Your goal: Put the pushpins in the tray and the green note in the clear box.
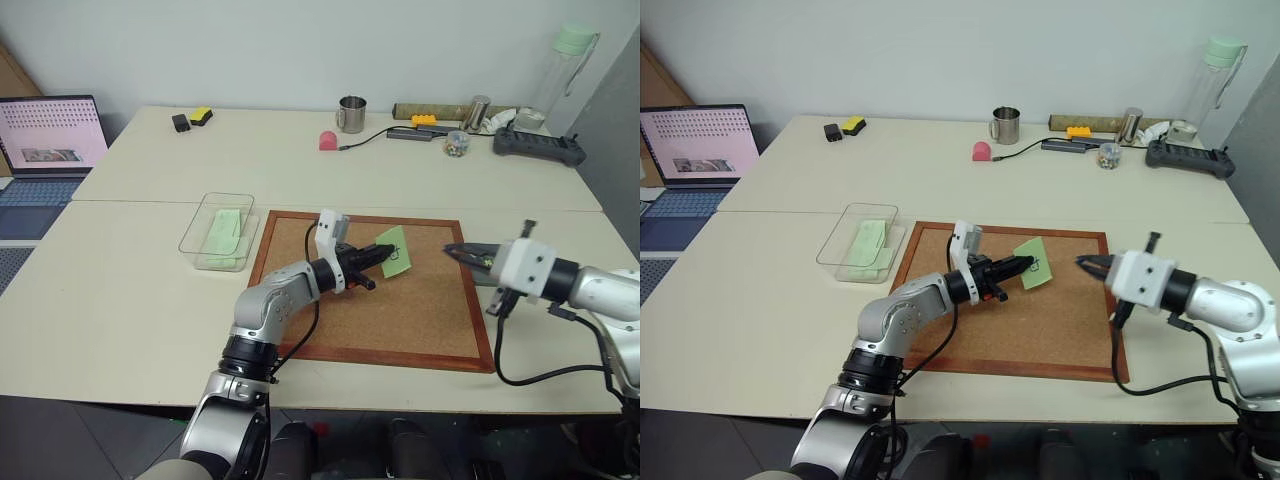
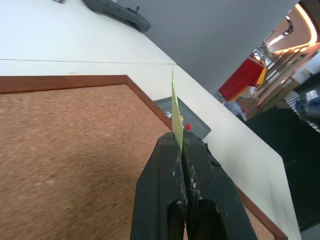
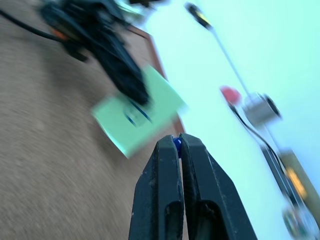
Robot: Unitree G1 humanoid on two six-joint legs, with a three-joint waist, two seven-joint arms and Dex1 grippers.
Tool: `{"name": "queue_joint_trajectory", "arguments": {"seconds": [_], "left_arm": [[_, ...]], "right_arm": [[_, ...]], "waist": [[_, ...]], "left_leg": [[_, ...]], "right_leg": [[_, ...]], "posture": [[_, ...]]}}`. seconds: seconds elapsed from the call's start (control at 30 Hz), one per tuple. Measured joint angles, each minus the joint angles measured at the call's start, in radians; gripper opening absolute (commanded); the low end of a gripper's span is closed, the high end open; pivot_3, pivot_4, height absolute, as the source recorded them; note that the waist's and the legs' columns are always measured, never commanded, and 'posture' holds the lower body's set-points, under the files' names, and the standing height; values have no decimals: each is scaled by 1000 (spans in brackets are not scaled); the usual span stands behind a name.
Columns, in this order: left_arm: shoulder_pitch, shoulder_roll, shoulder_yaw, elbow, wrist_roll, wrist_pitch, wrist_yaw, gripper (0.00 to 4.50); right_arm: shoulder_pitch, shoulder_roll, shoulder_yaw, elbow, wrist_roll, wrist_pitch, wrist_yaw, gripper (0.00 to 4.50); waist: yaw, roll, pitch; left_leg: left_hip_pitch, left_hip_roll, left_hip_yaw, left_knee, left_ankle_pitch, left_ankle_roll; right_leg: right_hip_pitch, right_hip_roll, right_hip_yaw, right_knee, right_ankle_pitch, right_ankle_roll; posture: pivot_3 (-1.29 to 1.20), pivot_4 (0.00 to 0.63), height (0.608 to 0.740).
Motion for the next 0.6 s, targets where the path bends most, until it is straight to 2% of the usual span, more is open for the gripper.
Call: {"name": "queue_joint_trajectory", "arguments": {"seconds": [0.23,0.37,0.5,0.6], "left_arm": [[13,30,38,-176,-58,51,12,27],[14,45,43,-214,-65,58,15,27],[15,46,40,-224,-65,58,22,27],[15,38,40,-237,-66,58,34,0]], "right_arm": [[65,23,-66,60,37,285,-124,0],[33,44,-69,139,41,408,-181,0],[-16,86,-62,221,43,455,-215,0],[-38,112,-46,259,48,480,-224,618]], "waist": [[1,0,0],[0,0,0],[0,0,0],[0,0,0]], "left_leg": [[0,0,1,0,0,0],[0,0,2,0,0,0],[0,0,3,0,0,0],[0,0,3,0,0,0]], "right_leg": [[0,0,1,0,0,0],[0,0,1,0,0,0],[0,0,0,0,0,0],[0,0,0,0,0,0]], "posture": [[0,150,740],[0,150,740],[0,150,740],[0,150,740]]}}
